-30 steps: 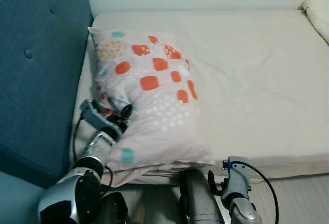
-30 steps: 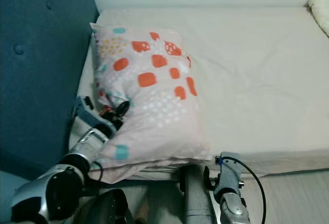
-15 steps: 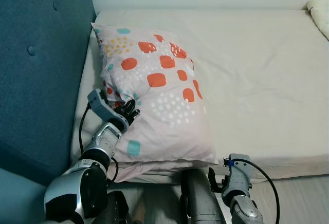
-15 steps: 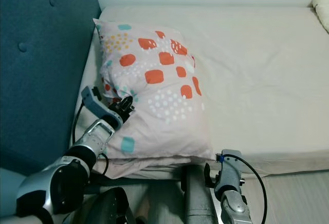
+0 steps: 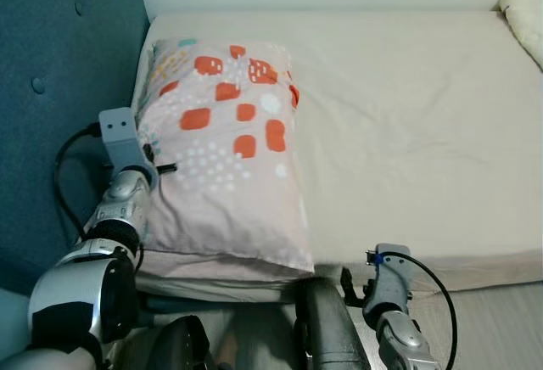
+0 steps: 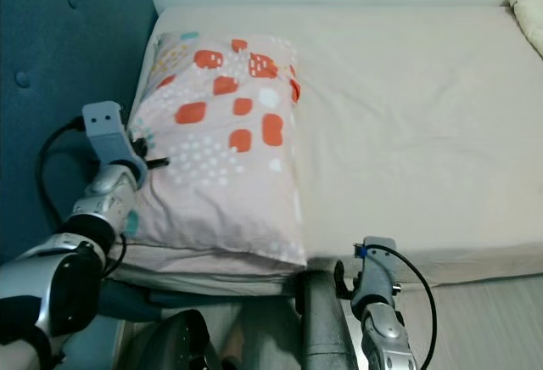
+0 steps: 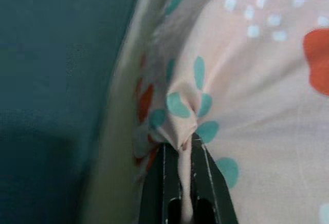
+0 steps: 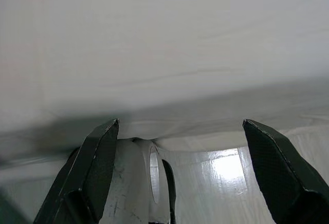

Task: Clean up the room

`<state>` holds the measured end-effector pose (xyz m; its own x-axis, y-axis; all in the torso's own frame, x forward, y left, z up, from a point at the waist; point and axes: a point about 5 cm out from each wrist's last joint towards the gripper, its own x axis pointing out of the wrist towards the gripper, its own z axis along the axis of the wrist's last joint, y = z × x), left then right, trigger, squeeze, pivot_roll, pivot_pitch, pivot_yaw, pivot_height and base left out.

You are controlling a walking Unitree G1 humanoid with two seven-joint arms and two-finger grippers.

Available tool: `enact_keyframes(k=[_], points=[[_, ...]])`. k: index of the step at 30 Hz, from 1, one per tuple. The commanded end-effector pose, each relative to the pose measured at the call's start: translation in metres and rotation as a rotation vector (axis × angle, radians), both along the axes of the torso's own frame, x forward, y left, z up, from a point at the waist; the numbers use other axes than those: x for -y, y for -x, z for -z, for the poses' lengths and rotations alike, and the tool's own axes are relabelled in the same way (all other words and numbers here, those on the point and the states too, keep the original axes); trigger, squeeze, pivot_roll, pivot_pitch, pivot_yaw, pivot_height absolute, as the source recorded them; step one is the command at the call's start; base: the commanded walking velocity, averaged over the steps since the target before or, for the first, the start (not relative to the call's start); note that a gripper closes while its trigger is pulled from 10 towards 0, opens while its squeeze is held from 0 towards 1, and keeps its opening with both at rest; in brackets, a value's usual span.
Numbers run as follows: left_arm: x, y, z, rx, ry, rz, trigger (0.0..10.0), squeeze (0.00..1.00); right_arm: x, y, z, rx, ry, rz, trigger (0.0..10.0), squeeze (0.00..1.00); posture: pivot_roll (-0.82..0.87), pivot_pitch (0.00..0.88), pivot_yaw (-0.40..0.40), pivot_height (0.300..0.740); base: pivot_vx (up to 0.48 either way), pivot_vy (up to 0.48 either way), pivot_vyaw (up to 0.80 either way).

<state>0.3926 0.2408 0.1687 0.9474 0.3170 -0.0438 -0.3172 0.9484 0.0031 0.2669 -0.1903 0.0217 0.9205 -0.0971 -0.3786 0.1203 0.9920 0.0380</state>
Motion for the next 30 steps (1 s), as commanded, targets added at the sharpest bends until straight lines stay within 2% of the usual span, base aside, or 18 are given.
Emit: enact_keyframes(k=[1, 3, 7, 11, 13, 15, 19, 20, 21, 22, 24, 27, 28, 29, 30], points=[[-0.028, 0.011, 0.006, -0.029, -0.068, -0.126, 0.0, 0.00, 0.003, 0.008, 0.011, -0.049, -0.013, 0.018, 10.0, 0.00, -0.26, 0.284, 0.032, 0.600, 0.000, 0.000, 0.00], [-0.034, 0.015, 0.009, -0.043, -0.083, -0.152, 0.0, 0.00, 0.002, 0.007, 0.011, -0.049, -0.014, 0.018, 10.0, 0.00, -0.26, 0.283, 0.033, 0.600, 0.000, 0.000, 0.00], [-0.064, 0.036, 0.023, -0.047, -0.131, -0.317, 0.0, 0.00, -0.006, 0.000, 0.009, -0.037, -0.030, 0.006, 10.0, 0.00, -0.24, 0.275, 0.037, 0.600, 0.000, 0.000, 0.00], [-0.073, 0.041, 0.020, -0.020, -0.145, -0.368, 0.0, 0.00, -0.007, -0.002, 0.009, -0.038, -0.033, -0.002, 10.0, 0.00, -0.22, 0.269, 0.033, 0.600, 0.000, 0.000, 0.00], [-0.085, 0.044, 0.000, 0.081, -0.155, -0.419, 0.0, 0.00, -0.009, -0.005, 0.009, -0.039, -0.034, -0.011, 10.0, 0.00, -0.21, 0.263, 0.029, 0.600, 0.000, 0.000, 0.00], [-0.091, 0.044, -0.013, 0.143, -0.149, -0.441, 0.0, 0.00, -0.009, -0.006, 0.008, -0.039, -0.034, -0.015, 10.0, 0.00, -0.21, 0.263, 0.029, 0.600, 0.000, 0.000, 0.00], [-0.084, 0.036, -0.073, 0.391, -0.147, -0.407, 0.0, 0.00, -0.008, -0.010, 0.007, -0.036, -0.036, -0.020, 10.0, 0.00, -0.19, 0.252, 0.021, 0.600, 0.000, 0.000, 0.00], [-0.084, 0.036, -0.073, 0.391, -0.147, -0.407, 0.0, 0.00, -0.008, -0.010, 0.007, -0.036, -0.036, -0.020, 10.0, 0.00, -0.19, 0.252, 0.021, 0.600, 0.000, 0.000, 0.00], [-0.077, 0.033, -0.093, 0.464, -0.156, -0.383, 0.0, 0.00, -0.009, -0.011, 0.007, -0.036, -0.035, -0.023, 10.0, 0.00, -0.19, 0.248, 0.021, 0.600, 0.000, 0.000, 0.00], [-0.077, 0.033, -0.093, 0.464, -0.156, -0.383, 0.0, 0.00, -0.009, -0.011, 0.007, -0.036, -0.035, -0.023, 10.0, 0.00, -0.19, 0.248, 0.021, 0.600, 0.000, 0.000, 0.00], [-0.054, 0.029, -0.151, 0.661, -0.202, -0.311, 0.0, 0.00, -0.012, -0.015, 0.005, -0.028, -0.038, -0.030, 10.0, 0.00, -0.19, 0.238, 0.026, 0.600, 0.000, 0.000, 0.00], [-0.051, 0.027, -0.150, 0.654, -0.216, -0.306, 0.0, 0.00, -0.013, -0.015, 0.005, -0.027, -0.039, -0.031, 10.0, 0.00, -0.19, 0.236, 0.031, 0.600, 0.000, 0.000, 0.00], [-0.051, 0.026, -0.146, 0.639, -0.223, -0.309, 0.0, 0.00, -0.013, -0.015, 0.006, -0.027, -0.039, -0.032, 10.0, 0.00, -0.19, 0.236, 0.031, 0.600, 0.000, 0.000, 0.00], [-0.057, 0.026, -0.131, 0.584, -0.205, -0.327, 0.0, 0.00, -0.013, -0.015, 0.006, -0.028, -0.040, -0.032, 10.0, 0.00, -0.20, 0.237, 0.034, 0.600, 0.000, 0.000, 0.00], [-0.057, 0.026, -0.131, 0.584, -0.205, -0.327, 0.0, 0.00, -0.013, -0.015, 0.006, -0.028, -0.040, -0.032, 10.0, 0.00, -0.20, 0.237, 0.034, 0.600, 0.000, 0.000, 0.00]])
